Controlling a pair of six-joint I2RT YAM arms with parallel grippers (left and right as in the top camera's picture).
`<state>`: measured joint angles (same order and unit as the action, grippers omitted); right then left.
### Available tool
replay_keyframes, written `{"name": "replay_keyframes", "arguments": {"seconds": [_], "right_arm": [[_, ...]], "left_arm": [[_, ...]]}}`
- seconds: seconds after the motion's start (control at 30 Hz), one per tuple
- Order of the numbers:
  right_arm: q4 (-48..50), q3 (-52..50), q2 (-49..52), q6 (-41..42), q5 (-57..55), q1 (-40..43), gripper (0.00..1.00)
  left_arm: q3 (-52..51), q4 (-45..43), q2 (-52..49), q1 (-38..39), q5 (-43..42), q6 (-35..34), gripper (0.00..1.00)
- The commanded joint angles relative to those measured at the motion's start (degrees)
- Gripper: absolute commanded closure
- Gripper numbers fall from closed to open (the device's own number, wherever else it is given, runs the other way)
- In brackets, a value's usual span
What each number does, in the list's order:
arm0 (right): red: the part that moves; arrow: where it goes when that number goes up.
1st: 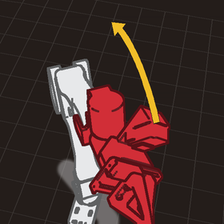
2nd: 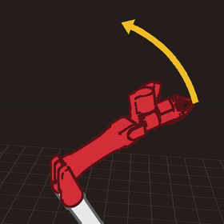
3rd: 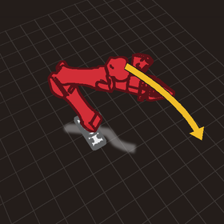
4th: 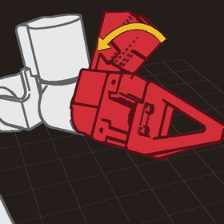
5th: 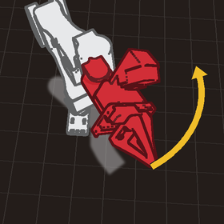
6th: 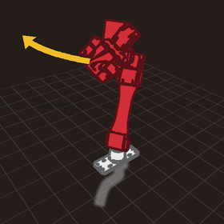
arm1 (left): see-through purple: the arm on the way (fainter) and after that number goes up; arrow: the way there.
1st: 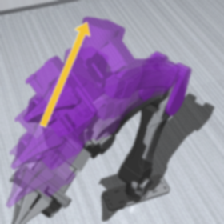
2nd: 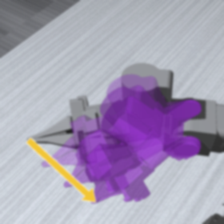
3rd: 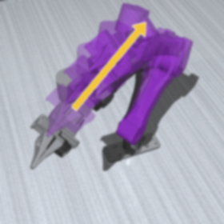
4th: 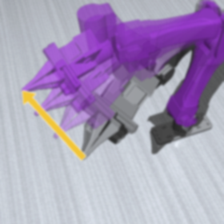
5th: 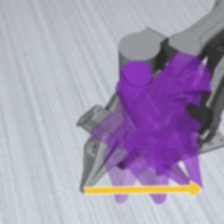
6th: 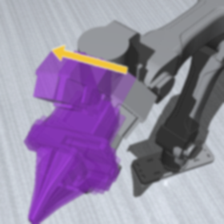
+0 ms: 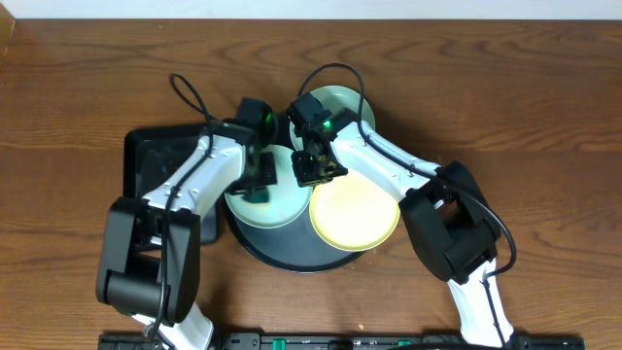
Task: Clean dirty plates on tray and stack at the side
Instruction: 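Withdraw the left gripper with the sponge toward the dish tray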
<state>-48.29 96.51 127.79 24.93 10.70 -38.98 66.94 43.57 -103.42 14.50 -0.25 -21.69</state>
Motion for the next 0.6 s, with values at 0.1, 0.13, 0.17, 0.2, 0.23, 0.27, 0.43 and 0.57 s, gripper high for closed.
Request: {"name": "replay_keyframes", "arguments": {"seconds": [0.1, 0.13, 0.17, 0.2, 0.23, 0.27, 0.43, 0.57], "right_arm": [[-0.4, 0.1, 1.8, -0.3, -1.0, -0.4, 0.99], [-0.4, 0.1, 1.8, -0.3, -1.0, -0.4, 0.99], [-0.4, 0.1, 1.8, -0.3, -1.0, -0.4, 0.99], [-0.4, 0.1, 1.8, -0.3, -1.0, -0.4, 0.99], [-0.4, 0.1, 1.8, -0.3, -1.0, -0.4, 0.99], [-0.4, 0.1, 1.8, -0.3, -1.0, -0.4, 0.99], [-1.2, -0.2, 2.0, -1.4, -1.0, -0.5, 0.99], [-1.0, -0.6, 2.7, -1.4, -1.0, -0.4, 0.99]], "left_arm": [[9.5, 7.9, -0.5, -1.5, 7.4, -2.6, 0.93], [11.0, 9.7, -0.5, -1.7, 7.4, -2.6, 0.93], [12.4, 11.2, -0.5, -2.0, 7.4, -2.4, 0.93], [14.1, 13.1, -0.5, -2.3, 7.4, -1.9, 0.93], [16.0, 15.0, -0.5, -2.8, 7.4, -1.2, 0.92], [18.2, 17.3, -0.5, -3.5, 7.4, -1.0, 0.93], [28.3, 27.5, -0.5, -8.7, 7.4, 1.4, 0.93], [33.6, 32.5, -0.2, -13.9, 7.4, 5.8, 0.92]]}}
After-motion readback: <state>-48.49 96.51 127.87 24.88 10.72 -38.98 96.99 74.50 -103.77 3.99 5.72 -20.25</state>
